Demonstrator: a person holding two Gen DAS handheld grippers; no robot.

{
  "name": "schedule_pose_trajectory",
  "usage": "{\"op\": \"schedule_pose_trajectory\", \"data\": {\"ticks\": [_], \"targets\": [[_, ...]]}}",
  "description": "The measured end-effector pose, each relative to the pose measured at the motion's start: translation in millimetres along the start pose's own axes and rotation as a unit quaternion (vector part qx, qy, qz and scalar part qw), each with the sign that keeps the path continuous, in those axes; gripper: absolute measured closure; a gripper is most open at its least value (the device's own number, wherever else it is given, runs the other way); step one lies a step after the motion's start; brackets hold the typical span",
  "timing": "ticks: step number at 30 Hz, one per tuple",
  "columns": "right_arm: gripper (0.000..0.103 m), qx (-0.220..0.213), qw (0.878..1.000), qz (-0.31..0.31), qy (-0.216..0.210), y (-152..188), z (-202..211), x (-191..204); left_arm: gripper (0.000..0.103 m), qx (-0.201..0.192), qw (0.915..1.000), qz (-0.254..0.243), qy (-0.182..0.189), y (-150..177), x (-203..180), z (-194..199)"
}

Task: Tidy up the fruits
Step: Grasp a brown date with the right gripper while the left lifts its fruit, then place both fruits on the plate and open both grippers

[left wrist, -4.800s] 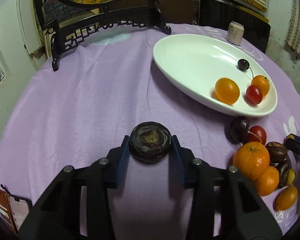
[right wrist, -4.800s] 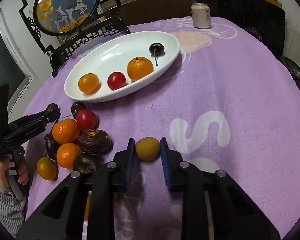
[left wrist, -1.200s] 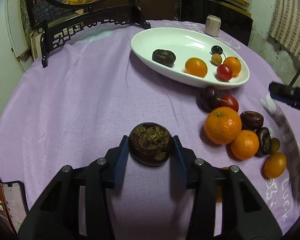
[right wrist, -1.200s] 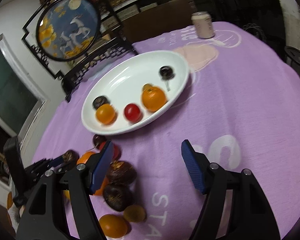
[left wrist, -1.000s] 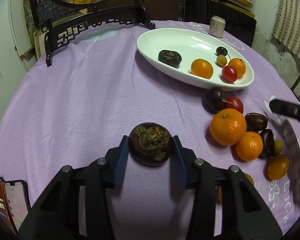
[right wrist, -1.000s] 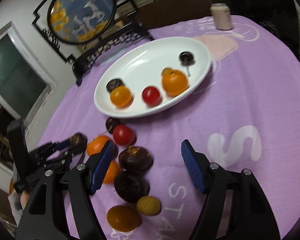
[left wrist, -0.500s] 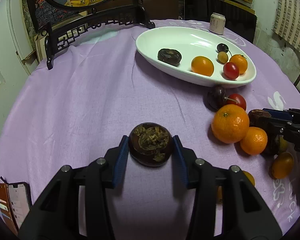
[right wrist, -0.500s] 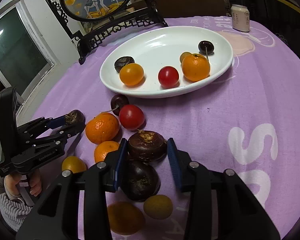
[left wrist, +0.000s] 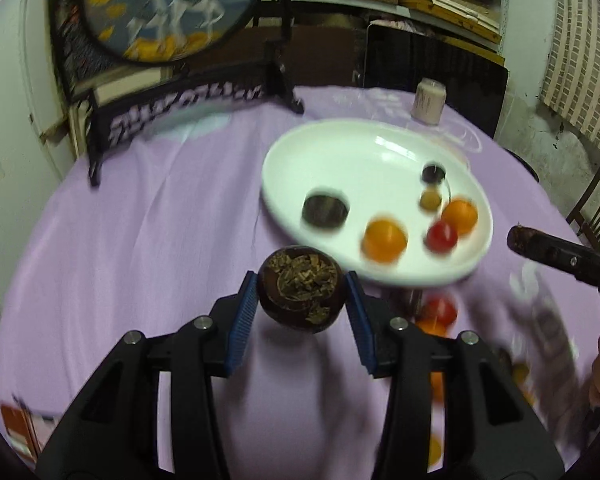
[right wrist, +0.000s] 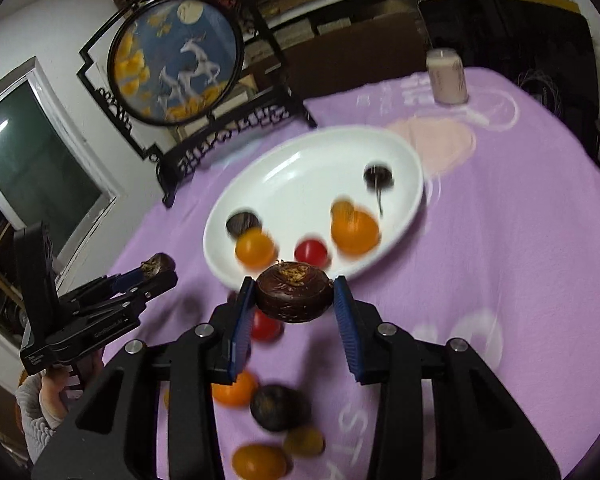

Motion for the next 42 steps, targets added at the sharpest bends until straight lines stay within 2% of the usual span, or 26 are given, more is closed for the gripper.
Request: {"op": "schedule_pose_trajectory", "data": {"ticks": [5, 11, 12, 14, 16, 19, 25, 29, 33, 36, 39, 42], "targets": [[0.063, 0.022, 1.0, 0.005, 0.012, -37, -43, 6, 0.058, 0.001, 0.9999, 0.0, 0.01, -46, -16, -35], [0.062, 0.038, 0.998, 0.025, 0.054, -45, -88, 1, 0.054, 0.017, 0.999, 0.031, 0.028, -76, -13, -85], [0.06, 0.037, 0.997, 0.027, 0.058, -44, -89, 0, 0.05, 0.017, 0.9987, 0.038, 0.03, -77, -11, -89], [0.045, 0.022, 0.998, 0.031, 0.059, -45, -82, -2, 0.048, 0.02, 0.9984, 0.045, 0.029, -76, -6, -94], [0.043, -0.002, 0.998, 0.029, 0.063, -48, -71, -4, 0.046, 0.019, 0.9982, 0.047, 0.031, -76, -4, -93], [0.043, -0.005, 0.998, 0.025, 0.052, -45, -60, -5, 0.04, 0.012, 0.9985, 0.046, 0.027, -75, -2, -85], [0.04, 0.005, 0.999, 0.004, 0.043, -23, -41, -8, 0.026, 0.001, 0.9999, 0.012, -0.004, -47, -6, -56], [0.037, 0.012, 0.999, -0.018, 0.041, -3, -29, -17, 0.023, 0.003, 0.9999, 0.008, 0.006, -24, -9, -35], [0.036, 0.009, 0.998, -0.047, 0.047, 16, -14, -32, 0.014, -0.012, 0.9999, -0.008, 0.008, 3, -17, -5], [0.036, 0.01, 0.995, -0.086, 0.042, 24, -5, -46, 0.01, -0.019, 0.9995, -0.021, 0.013, 21, -24, 13], [0.035, 0.009, 0.992, -0.128, 0.018, 24, -1, -59, 0.009, -0.017, 0.9989, -0.039, 0.018, 38, -33, 20], [0.035, 0.008, 0.99, -0.14, 0.02, 24, -1, -63, 0.009, -0.016, 0.9979, -0.062, 0.011, 46, -45, 19]]}}
Point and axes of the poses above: each gripper's, at about its wrist camera, not at the fingertips, and z roughly against the way its jaws point, x to its left, y to its underside, the point moved 3 cm from there along -z, roughly the way its jaws point, and after that the axes turned 3 degrees about x, right-handed, at the moved point
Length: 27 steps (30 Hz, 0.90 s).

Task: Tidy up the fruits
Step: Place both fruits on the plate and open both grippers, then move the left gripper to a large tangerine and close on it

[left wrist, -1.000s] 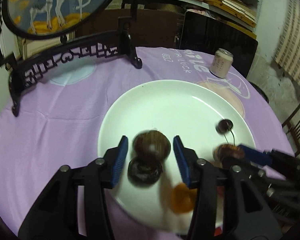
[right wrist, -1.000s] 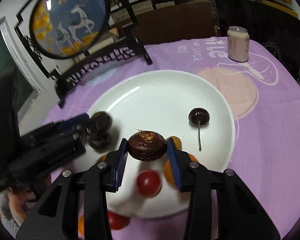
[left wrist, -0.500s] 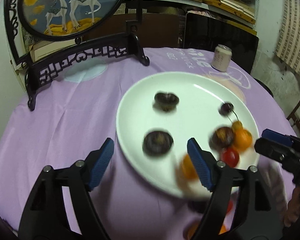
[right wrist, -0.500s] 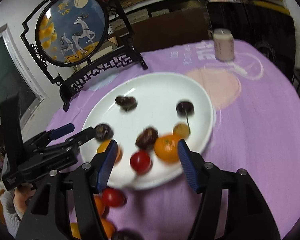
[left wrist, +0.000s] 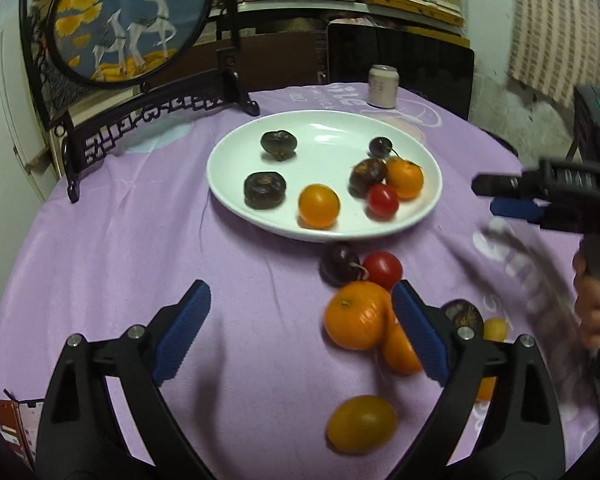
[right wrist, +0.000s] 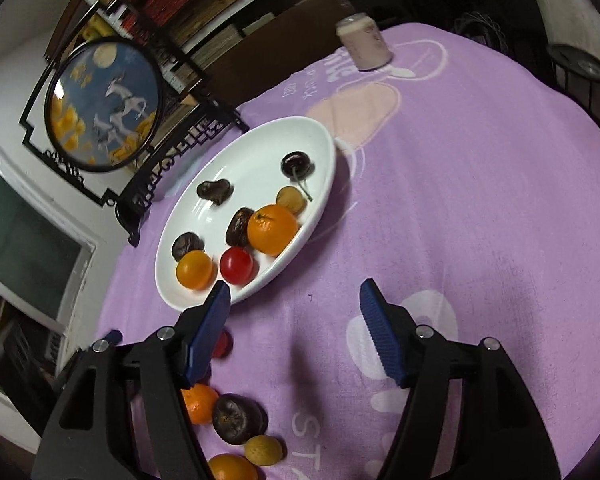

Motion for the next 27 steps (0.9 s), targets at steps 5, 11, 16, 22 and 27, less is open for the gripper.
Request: {"op": "schedule_pose_trajectory", "data": {"ticks": [5, 11, 16, 22, 27], "targets": [[0.035, 0.002, 1.0, 0.015, 0.006, 2, -1, 7, 0.009, 0.013, 0.9998, -0.018, 0.0, 4, -10, -8], [0.035, 0.0, 0.999, 0.042, 0.019, 5, -2, 13, 0.003, 0.031, 0.9988, -0.033, -0.02, 8, -10, -20], [0.035, -0.003, 0.999, 0.045, 0.019, 5, -1, 14, 0.002, 0.009, 0.9976, 0.0, -0.068, 1, 22, -8], [0.035, 0.002, 0.998, 0.054, 0.016, 8, -1, 18, 0.002, 0.008, 0.9918, 0.101, -0.078, 6, 78, 3], [0.035, 0.005, 0.998, 0.063, 0.021, 9, -3, 21, 0.002, 0.008, 0.9957, 0.062, -0.069, 6, 57, -1]]}}
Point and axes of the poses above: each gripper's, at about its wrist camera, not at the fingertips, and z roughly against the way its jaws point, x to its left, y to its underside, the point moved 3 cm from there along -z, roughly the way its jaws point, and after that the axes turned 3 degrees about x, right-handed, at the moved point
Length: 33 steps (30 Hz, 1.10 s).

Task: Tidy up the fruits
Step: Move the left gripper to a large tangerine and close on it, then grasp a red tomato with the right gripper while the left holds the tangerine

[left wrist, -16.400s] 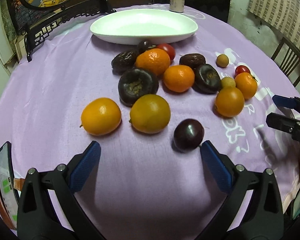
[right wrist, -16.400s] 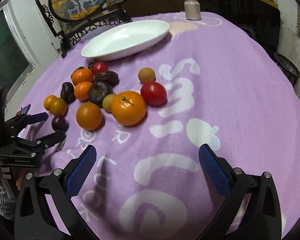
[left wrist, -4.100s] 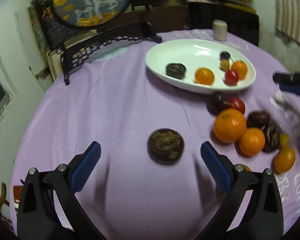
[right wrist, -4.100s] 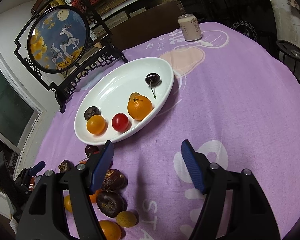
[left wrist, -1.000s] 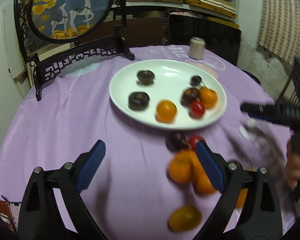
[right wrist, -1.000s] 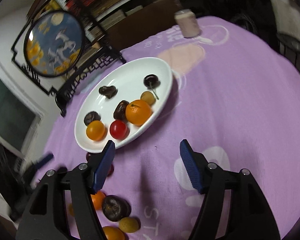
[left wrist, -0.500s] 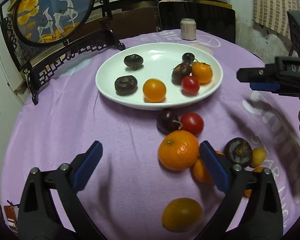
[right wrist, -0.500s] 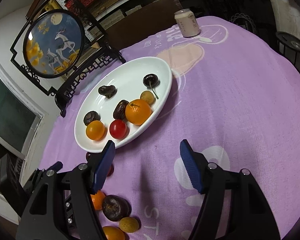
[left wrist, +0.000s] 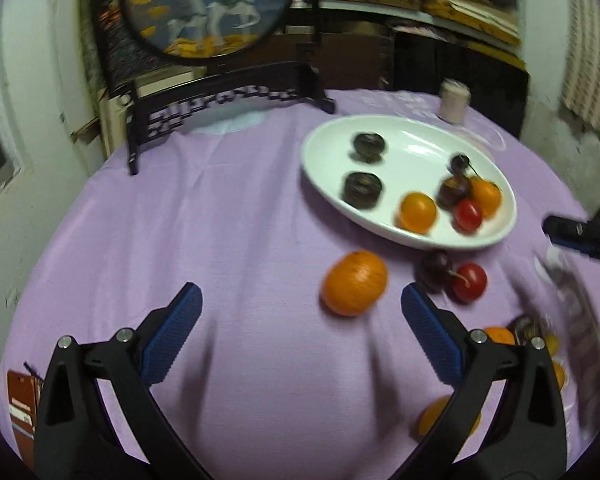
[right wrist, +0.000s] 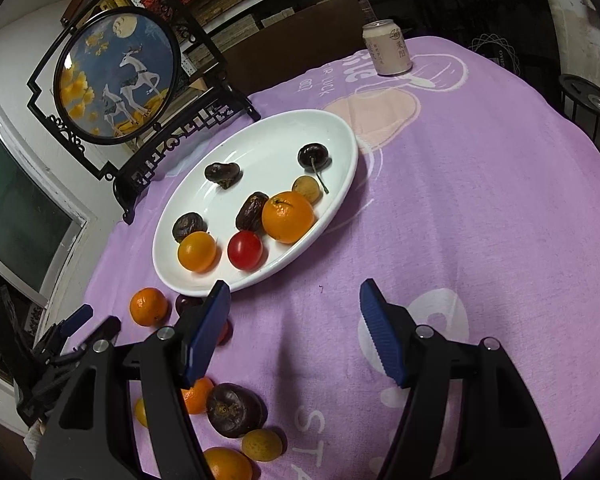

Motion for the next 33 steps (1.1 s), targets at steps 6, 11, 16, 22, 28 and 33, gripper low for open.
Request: {"op": "schedule_pose_trajectory", "data": {"ticks": [6, 11, 16, 22, 28, 33], "targets": [[0.035, 0.001, 1.0, 0.004, 0.002, 1, -1, 2, 0.002, 0.014, 0.9987, -0.049, -0.009, 7, -23, -15], [0.035, 0.002, 1.0, 0.007, 0.003, 1, -1, 3, 0.002, 0.013, 0.998, -0.061, 0.002, 8, -30, -17], [0.035, 0.002, 1.0, 0.011, 0.003, 2, -2, 5, 0.003, 0.01, 0.9972, -0.075, 0.005, 7, -37, -20], [0.035, 0.013, 0.999, 0.044, -0.002, 9, -10, 19, 0.03, 0.033, 0.9967, -0.067, 0.031, 5, -39, -34], [0.035, 0.024, 0.994, 0.106, -0.012, 21, -18, 45, 0.057, 0.058, 0.9947, -0.056, 0.063, 6, -41, -41], [0.038, 0.03, 0.987, 0.155, 0.004, 30, -31, 66, 0.057, 0.063, 0.9955, -0.037, 0.061, 6, -34, -40]]}}
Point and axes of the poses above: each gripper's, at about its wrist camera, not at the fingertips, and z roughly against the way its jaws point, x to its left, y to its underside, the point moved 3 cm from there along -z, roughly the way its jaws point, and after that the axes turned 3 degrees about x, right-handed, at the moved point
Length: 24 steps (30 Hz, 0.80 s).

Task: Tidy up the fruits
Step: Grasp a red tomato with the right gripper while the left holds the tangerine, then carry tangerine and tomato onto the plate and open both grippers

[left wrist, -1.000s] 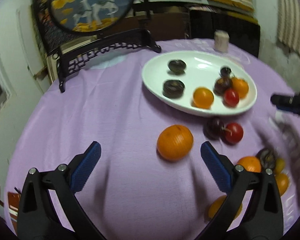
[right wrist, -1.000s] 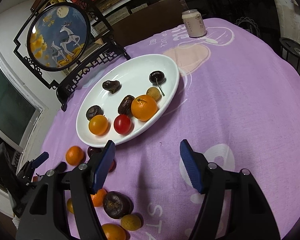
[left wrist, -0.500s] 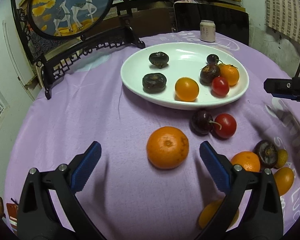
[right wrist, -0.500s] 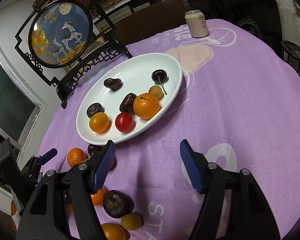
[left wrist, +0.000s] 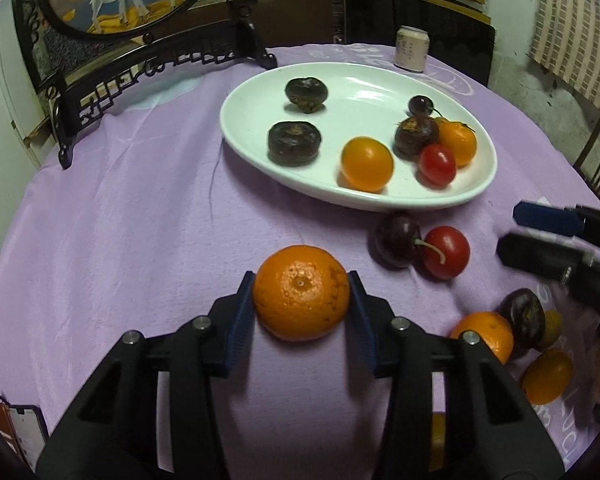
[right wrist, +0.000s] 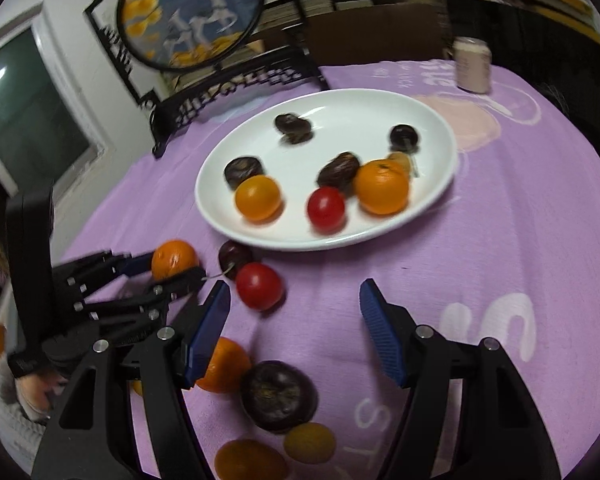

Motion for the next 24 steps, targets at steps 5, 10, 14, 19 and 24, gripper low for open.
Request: {"op": "schedule_pose_trajectory", "data": {"ticks": [5, 10, 14, 19, 24], "targets": [[0.043, 0.012, 0.999, 0.035, 0.025, -2, -17, 16, 0.057, 0.002, 1.0, 0.006, 0.001, 0, 3, 0], [0.07, 0.041, 0.997, 0.055, 0.029, -4, -38, 27, 0.056, 0.007, 1.0, 0.002, 0.001, 1, 2, -2], [0.073, 0.031, 0.997, 0.065, 0.022, -1, -31, 28, 0.057, 0.004, 1.0, -0.004, -0.004, 2, 0, -2], [0.073, 0.005, 0.999, 0.042, 0.0, 3, -3, 16, 0.057, 0.001, 1.0, 0.004, 0.0, 4, 3, 2], [0.073, -0.044, 0.999, -0.003, -0.007, -2, 29, -4, 0.057, -0.023, 0.9994, 0.023, 0.012, 0, 8, 20]]}}
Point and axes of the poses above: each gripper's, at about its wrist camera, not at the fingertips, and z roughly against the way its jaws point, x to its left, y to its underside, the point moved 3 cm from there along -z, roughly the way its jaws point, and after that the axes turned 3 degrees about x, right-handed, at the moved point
